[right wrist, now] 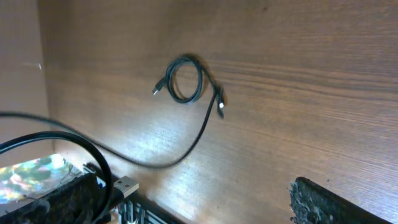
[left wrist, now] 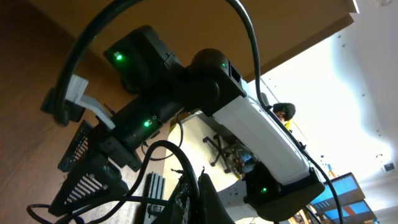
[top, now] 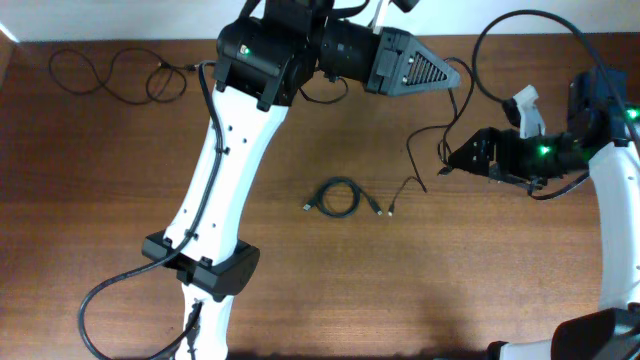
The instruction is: Untangle cables
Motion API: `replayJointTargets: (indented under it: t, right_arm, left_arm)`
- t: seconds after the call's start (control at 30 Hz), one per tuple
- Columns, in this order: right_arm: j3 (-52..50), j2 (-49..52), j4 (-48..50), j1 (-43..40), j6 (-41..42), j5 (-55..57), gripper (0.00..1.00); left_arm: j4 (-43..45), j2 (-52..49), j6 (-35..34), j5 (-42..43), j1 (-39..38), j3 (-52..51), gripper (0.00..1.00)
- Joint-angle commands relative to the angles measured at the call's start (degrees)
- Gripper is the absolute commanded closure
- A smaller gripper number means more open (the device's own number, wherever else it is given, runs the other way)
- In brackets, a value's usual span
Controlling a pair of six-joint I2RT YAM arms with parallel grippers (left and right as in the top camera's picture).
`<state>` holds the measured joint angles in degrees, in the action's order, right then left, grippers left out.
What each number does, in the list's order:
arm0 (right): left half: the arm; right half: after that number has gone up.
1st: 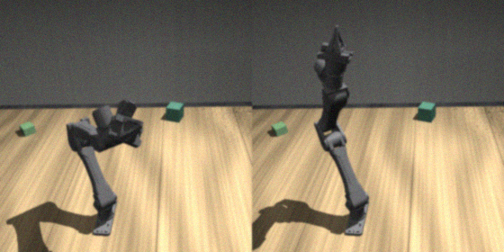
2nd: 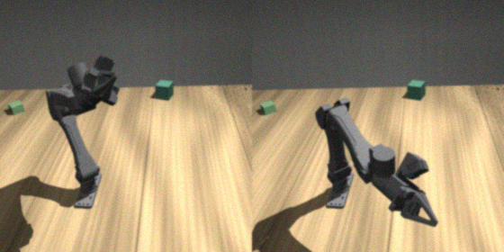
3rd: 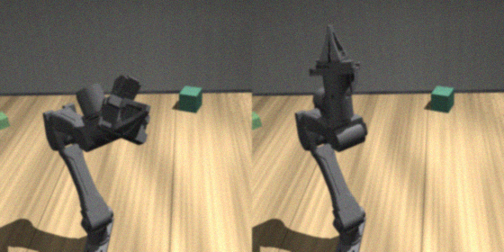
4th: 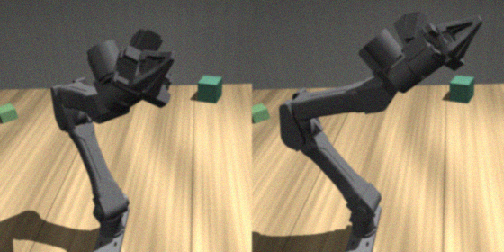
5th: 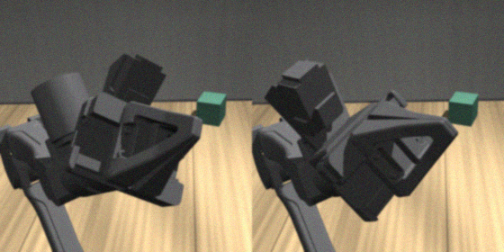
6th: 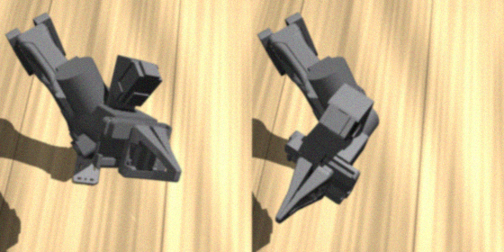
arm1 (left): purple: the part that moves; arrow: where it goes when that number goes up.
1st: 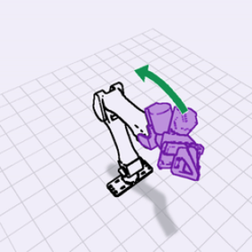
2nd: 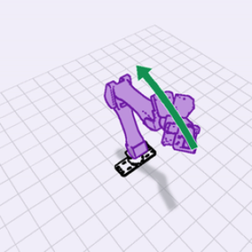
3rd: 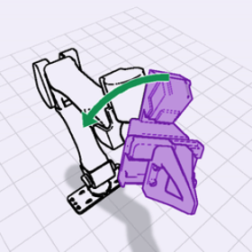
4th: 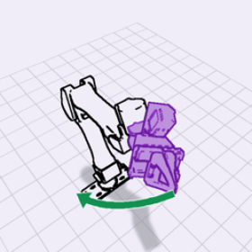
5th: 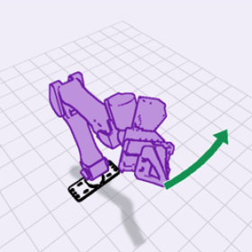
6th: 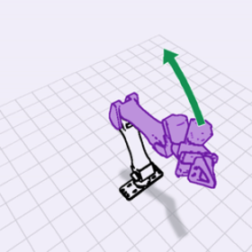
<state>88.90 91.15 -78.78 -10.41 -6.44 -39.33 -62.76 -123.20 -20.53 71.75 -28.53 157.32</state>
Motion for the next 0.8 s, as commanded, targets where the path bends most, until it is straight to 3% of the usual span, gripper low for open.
replayJointTargets:
  t: [0.0, 0.17, 0.33, 0.5, 0.77]
  right_arm:
    - [-0.6, 0.6, -0.2, 4.6, -1.3, -0.9, 0.01]
    - [-0.6, 1.4, -0.1, 7.9, 0.3, 5.1, 0.02]
    - [-1.5, 2.5, 0.3, 8.4, 10.3, 24.2, 0.02]
    - [-5.2, 3.1, 2.0, 7.3, 18.2, 34.1, 0.02]
    - [-6.4, 3.1, 2.5, -0.5, 20.4, 31.2, 0.02]
  left_arm:
    - [0.2, 1.8, 2.9, 2.6, -1.7, 1.0, 1.0]
    - [0.2, 1.8, 3.3, 2.4, -2.1, 1.0, 1.0]
    - [0.2, 1.8, 3.3, 2.4, -2.1, 1.0, 1.0]
    - [0.2, 1.8, 3.3, 2.4, -0.3, 1.0, 1.0]
    - [-1.4, 1.8, 3.3, -0.4, 4.1, 1.0, 1.0]
